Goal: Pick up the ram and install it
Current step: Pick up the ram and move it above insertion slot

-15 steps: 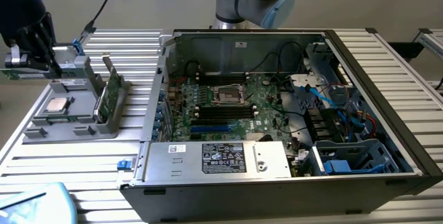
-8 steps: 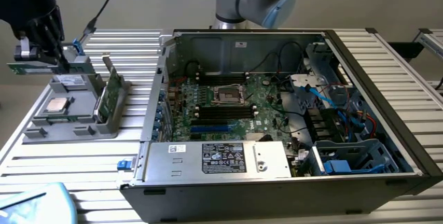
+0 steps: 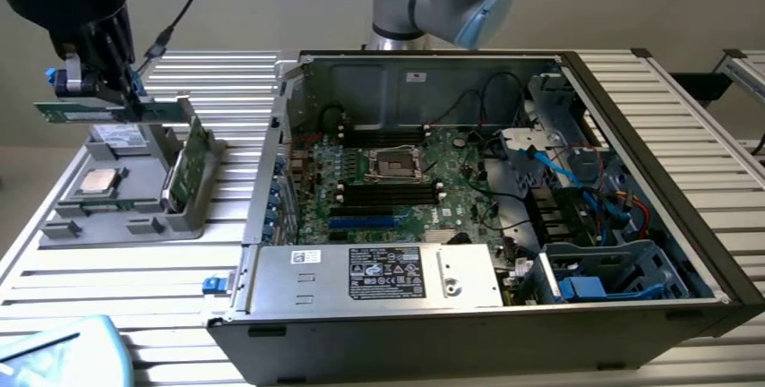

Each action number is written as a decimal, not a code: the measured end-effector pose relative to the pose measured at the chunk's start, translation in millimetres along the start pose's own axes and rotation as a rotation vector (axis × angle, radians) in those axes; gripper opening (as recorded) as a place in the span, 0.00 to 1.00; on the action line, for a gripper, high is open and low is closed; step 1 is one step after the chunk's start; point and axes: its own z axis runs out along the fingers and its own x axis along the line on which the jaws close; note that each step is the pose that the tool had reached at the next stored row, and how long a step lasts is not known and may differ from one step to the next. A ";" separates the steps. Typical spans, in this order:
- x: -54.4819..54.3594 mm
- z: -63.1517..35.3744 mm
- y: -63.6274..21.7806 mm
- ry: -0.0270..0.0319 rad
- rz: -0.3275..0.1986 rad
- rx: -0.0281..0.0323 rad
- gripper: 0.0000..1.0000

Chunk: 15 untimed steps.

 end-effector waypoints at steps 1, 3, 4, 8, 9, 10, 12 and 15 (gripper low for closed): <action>0.4 -1.6 -3.2 -0.0001 -0.001 -0.0010 0.15; 1.3 -5.6 -9.6 -0.0002 -0.002 -0.0033 0.15; 1.6 -7.9 -12.3 -0.0001 -0.002 -0.0044 0.15; 2.8 -18.3 -23.2 -0.0005 -0.004 -0.0082 0.15; 3.3 -20.7 -26.4 -0.0007 -0.005 -0.0086 0.15; 3.7 -22.5 -29.6 -0.0007 -0.005 -0.0087 0.15; 4.7 -25.8 -36.2 -0.0004 -0.005 -0.0091 0.15; 6.2 -28.0 -47.3 -0.0005 -0.005 -0.0091 0.15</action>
